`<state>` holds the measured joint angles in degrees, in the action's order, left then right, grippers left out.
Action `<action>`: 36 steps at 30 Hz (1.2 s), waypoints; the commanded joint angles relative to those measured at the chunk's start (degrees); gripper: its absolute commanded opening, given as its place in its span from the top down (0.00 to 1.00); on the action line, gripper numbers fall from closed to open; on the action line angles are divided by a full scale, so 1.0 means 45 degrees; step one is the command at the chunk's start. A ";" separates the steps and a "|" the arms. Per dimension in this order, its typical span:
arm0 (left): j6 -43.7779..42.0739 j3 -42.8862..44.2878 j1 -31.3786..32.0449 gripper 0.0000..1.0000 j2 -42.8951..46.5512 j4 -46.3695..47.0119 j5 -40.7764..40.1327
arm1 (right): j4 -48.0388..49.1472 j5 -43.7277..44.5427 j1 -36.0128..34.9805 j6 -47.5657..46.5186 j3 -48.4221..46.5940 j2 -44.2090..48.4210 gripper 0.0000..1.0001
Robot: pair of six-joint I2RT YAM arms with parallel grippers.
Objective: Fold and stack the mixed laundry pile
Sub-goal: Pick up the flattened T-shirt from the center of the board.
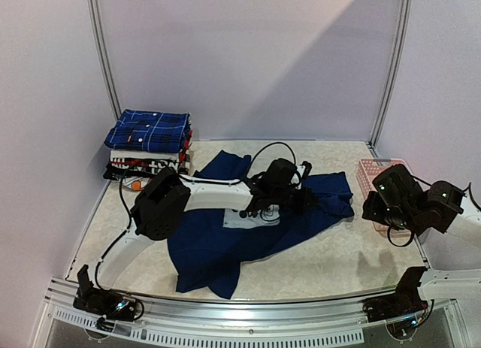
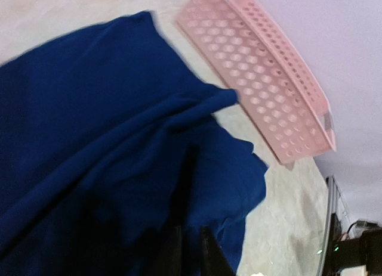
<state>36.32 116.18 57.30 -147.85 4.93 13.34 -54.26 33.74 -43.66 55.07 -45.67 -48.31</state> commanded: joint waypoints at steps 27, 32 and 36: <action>-0.1373 -1.1627 -0.0296 0.45 0.8910 0.1190 -0.2905 | 0.3594 -0.2564 0.2564 -0.3173 -0.4213 -0.9292 0.40; -0.1752 -1.3494 -0.0126 0.46 1.0627 0.0461 -0.4263 | 0.4221 -0.3680 0.3377 -0.4252 -0.4867 -1.0792 0.39; -0.1895 -1.4733 0.0106 0.46 1.1882 -0.0245 -0.5309 | 0.4715 -0.5155 0.3891 -0.5369 -0.5434 -1.1630 0.41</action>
<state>29.78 54.04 56.27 -99.50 7.73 -3.99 -35.88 17.02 -28.12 36.93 -66.76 -97.65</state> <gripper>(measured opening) 0.545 0.598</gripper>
